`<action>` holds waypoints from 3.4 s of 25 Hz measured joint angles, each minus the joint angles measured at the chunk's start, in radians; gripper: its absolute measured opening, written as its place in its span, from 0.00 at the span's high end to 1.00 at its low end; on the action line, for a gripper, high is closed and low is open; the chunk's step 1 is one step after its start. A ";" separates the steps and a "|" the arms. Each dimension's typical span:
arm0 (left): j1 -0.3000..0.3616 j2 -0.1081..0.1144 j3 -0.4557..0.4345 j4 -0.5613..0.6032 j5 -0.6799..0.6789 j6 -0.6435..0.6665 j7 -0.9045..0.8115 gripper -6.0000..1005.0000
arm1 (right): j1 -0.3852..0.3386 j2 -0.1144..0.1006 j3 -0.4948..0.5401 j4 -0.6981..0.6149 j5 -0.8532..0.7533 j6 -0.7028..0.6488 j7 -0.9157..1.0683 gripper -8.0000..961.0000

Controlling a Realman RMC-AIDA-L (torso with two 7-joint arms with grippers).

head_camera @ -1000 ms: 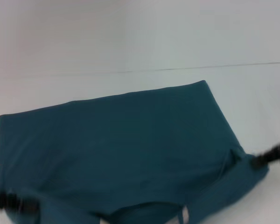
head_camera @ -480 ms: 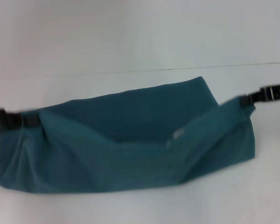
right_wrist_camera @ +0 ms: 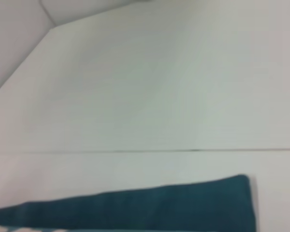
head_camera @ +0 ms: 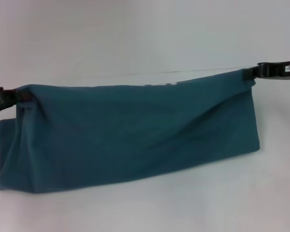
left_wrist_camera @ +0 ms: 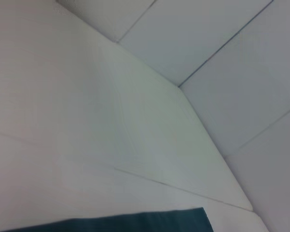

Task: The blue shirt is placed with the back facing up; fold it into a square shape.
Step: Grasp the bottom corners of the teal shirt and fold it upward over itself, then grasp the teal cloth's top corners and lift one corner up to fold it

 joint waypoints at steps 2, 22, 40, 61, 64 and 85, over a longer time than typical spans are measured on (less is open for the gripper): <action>-0.002 -0.010 0.001 -0.009 -0.005 -0.029 0.022 0.95 | 0.006 0.010 -0.013 0.025 0.000 0.051 -0.013 0.93; -0.002 -0.108 0.051 -0.049 -0.007 -0.366 0.241 0.95 | 0.071 0.076 -0.153 0.187 0.004 0.467 -0.060 0.93; 0.006 -0.124 0.156 -0.051 0.002 -0.522 0.260 0.95 | 0.123 0.084 -0.222 0.323 0.011 0.655 -0.053 0.93; 0.014 -0.152 0.220 -0.036 -0.013 -0.735 0.290 0.51 | 0.128 0.081 -0.221 0.314 0.016 0.699 -0.058 0.37; 0.018 -0.148 0.224 -0.018 -0.025 -0.704 0.284 0.45 | 0.126 0.081 -0.221 0.313 0.016 0.693 -0.058 0.31; 0.214 -0.073 0.153 0.279 0.145 0.030 0.018 0.12 | 0.074 0.082 -0.224 0.089 0.016 0.347 -0.165 0.03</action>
